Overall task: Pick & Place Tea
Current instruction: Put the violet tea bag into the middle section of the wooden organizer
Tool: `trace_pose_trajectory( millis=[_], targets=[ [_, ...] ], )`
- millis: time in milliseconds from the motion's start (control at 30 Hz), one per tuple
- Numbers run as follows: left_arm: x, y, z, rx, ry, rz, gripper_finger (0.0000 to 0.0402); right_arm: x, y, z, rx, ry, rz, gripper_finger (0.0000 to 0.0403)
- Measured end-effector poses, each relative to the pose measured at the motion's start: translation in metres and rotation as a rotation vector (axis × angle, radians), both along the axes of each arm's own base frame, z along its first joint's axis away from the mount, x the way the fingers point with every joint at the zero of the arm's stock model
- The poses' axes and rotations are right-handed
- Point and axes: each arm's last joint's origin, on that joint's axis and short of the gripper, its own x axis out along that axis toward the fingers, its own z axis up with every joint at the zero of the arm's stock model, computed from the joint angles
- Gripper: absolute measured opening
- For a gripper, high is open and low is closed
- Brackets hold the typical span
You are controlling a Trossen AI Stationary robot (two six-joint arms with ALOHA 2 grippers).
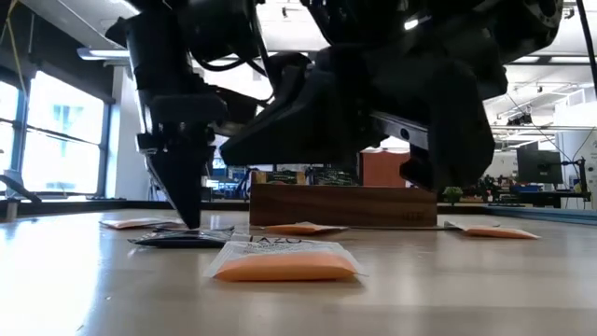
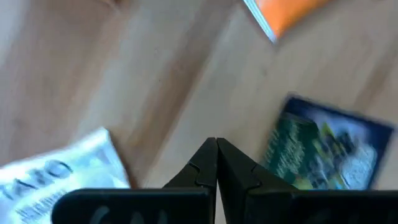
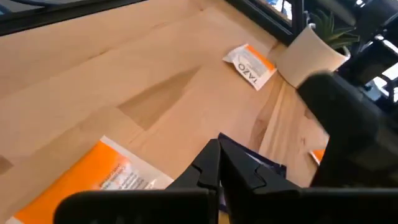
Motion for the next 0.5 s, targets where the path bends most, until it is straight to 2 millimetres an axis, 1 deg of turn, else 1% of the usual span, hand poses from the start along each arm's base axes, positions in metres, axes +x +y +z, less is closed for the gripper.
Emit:
trace_pose_trajectory(
  millis=[67,100,167,300,400,433,500],
  targets=[
    [0.001,0.0,0.003,-0.005,0.017,-0.01,0.0001,0.0,0.0,0.0,0.002,0.006,0.01,0.0004],
    [0.0,0.0,0.008,-0.004,0.019,-0.012,0.0001,0.0,0.0,0.0,0.004,0.007,0.015,0.0005],
    [-0.005,-0.002,0.024,0.01,0.014,-0.021,0.0001,0.0,0.001,0.0,0.004,0.001,0.017,0.0004],
    [-0.016,-0.012,0.054,0.059,-0.079,-0.039,0.0001,-0.002,0.002,-0.003,0.004,0.03,0.02,0.0003],
    [-0.028,-0.028,0.072,0.116,-0.168,-0.054,0.0001,-0.002,0.002,-0.003,0.001,0.035,0.014,0.0002],
    [-0.034,-0.036,0.076,0.143,-0.198,-0.064,0.0001,-0.002,0.002,-0.003,0.001,0.034,0.012,0.0002],
    [-0.042,-0.05,0.076,0.203,-0.254,-0.084,0.0001,-0.002,0.002,-0.003,0.001,0.036,0.012,0.0003]
  ],
)
